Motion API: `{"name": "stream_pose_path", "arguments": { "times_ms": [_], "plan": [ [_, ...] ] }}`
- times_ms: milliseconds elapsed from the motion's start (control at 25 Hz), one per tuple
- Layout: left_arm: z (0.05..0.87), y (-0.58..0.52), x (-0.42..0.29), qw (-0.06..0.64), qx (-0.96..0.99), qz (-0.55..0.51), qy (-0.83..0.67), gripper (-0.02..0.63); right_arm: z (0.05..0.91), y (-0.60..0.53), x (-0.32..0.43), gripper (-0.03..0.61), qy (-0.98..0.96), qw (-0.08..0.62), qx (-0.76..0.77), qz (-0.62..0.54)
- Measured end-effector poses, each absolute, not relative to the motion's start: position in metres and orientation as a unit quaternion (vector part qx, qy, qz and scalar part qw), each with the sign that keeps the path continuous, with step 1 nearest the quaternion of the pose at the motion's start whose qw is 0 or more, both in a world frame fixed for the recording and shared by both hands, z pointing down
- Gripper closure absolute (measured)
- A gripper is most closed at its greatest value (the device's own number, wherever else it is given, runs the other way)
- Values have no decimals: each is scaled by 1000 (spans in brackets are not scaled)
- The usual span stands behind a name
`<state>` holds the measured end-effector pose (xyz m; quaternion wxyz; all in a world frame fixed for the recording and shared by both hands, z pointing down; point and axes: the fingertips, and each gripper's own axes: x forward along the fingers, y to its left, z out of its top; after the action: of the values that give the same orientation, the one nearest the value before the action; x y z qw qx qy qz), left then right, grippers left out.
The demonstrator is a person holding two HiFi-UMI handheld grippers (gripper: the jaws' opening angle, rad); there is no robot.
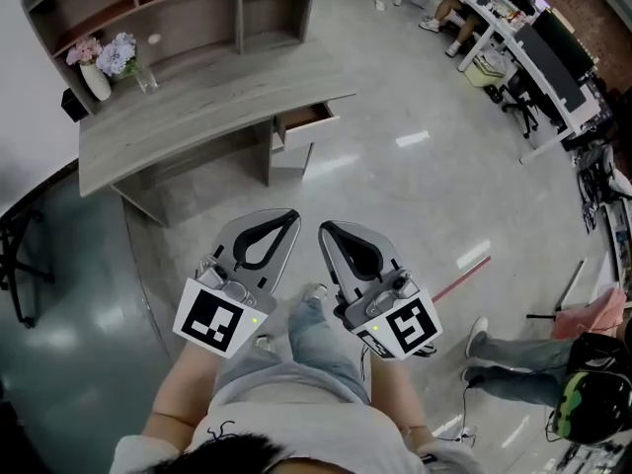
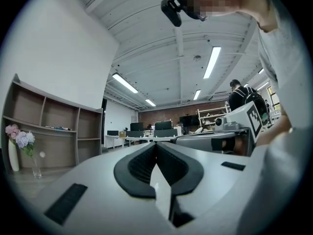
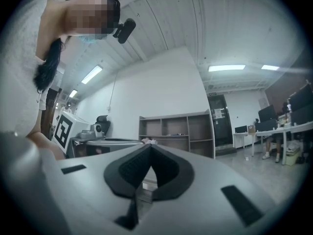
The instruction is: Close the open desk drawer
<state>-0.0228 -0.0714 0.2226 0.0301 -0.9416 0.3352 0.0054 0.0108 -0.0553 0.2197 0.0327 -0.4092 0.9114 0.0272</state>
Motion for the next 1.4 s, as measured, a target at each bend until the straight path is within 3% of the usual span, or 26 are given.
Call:
{"name": "stream_pose_path", "arguments": {
  "times_ms": [520, 800, 1400],
  "plan": [
    [219, -140, 40, 1, -937, 25, 347, 603, 219, -140, 72, 571, 935, 36, -351, 22],
    [230, -155, 65, 22, -935, 10, 355, 603, 230, -163, 95, 571, 941, 38, -337, 21],
    [247, -198, 73, 15, -928, 4, 373, 603, 251, -206, 112, 571, 941, 28, -336, 11]
  ]
}}
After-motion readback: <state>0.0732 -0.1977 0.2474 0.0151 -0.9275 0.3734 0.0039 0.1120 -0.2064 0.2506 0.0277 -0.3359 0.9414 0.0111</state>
